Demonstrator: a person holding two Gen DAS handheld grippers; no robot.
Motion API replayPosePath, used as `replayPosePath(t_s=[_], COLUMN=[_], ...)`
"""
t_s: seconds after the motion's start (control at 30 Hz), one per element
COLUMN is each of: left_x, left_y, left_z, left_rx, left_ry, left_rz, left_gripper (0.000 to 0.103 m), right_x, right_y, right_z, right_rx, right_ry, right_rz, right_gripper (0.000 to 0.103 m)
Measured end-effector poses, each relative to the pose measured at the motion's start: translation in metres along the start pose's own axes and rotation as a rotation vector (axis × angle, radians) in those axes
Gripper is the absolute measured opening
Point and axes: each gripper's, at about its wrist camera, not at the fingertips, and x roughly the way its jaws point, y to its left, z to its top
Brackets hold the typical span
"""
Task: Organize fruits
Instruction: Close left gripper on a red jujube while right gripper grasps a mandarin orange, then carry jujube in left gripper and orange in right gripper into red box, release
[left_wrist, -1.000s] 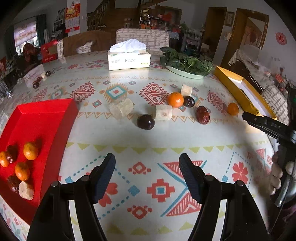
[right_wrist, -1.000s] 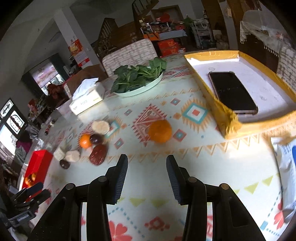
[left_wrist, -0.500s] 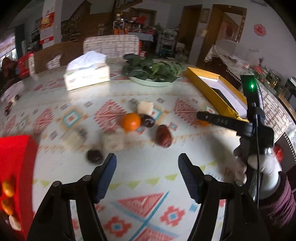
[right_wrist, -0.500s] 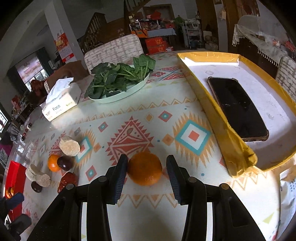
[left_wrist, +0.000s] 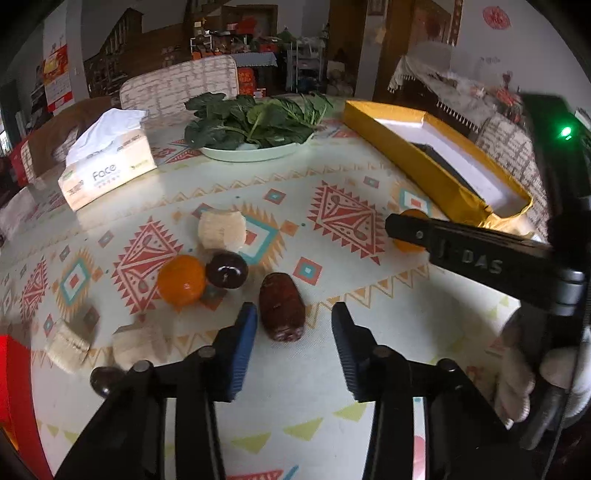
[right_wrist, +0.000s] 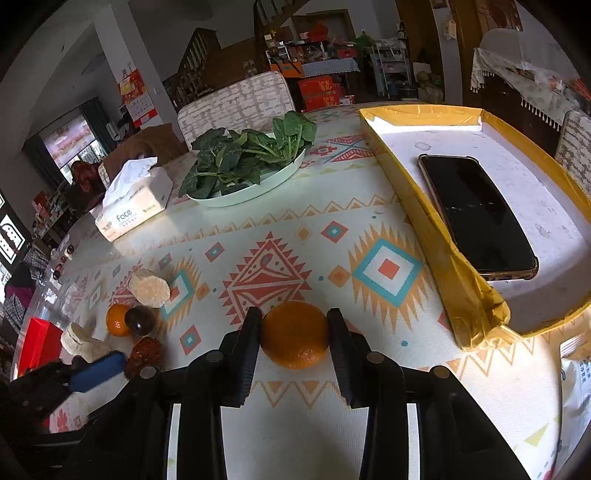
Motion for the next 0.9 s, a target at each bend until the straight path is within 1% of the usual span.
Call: replayPosePath(t_s=[0.07,0.17,0.2,0.23,0.33,0.47,0.63,0.77,0.9], left_x=[0.006,0.011,0.011,0.011,0.003,-0.018,-0.053,-0.082,-0.105], left_y=[0.000,0.002,0.002,0.001,0.004,0.009,0.025,0.051,0.084], left_z=[0.000,0.000,-0.001,-0.001,-0.004,-0.010,-0.026,-0.047,-0.071], left_rx=[-0.007,-0.025,-0.023,-0.020,-0.037,-0.072,-0.135,-0.217,-0.299], left_ry=[0.009,0.015,0.010,0.010,-0.001,-0.042,-0.091,-0.129,-0.144], left_rz=[0.016,0.013,0.017,0.025,0.017,0.010,0.010,0.018,0.041], left_gripper=[0.040,0.039,0.031,0.027,0.027,0.027,0.027,0.027,0.027], right_x=[-0.001,-0.002,-0.003,-0.003,-0.003,-0.003,-0.004,-0.005,-0.004], right_y=[0.001,0.003,0.005,0.006,0.010,0.013,0.014,0.022,0.034], right_z=[-0.001,-0.001,-0.002,-0.002,-0.004,-0.006,-0.009,-0.012,-0.016], right_rx=[-0.004,-0.013,-0.020,-0.027,-0.043,-0.053,-0.057,-0.083,-0.107], right_ry=[-0.001,-0.002,-0.003,-0.004,-0.008,-0.013,-0.016,-0.023,-0.025], right_rz=[0.001,0.003,0.002,0.001,-0.006,-0.016,-0.015,-0.012,-0.016], right_gripper=[0.039,0.039,0.039,0.039,0.039,0.039,0.039,0.039,0.039])
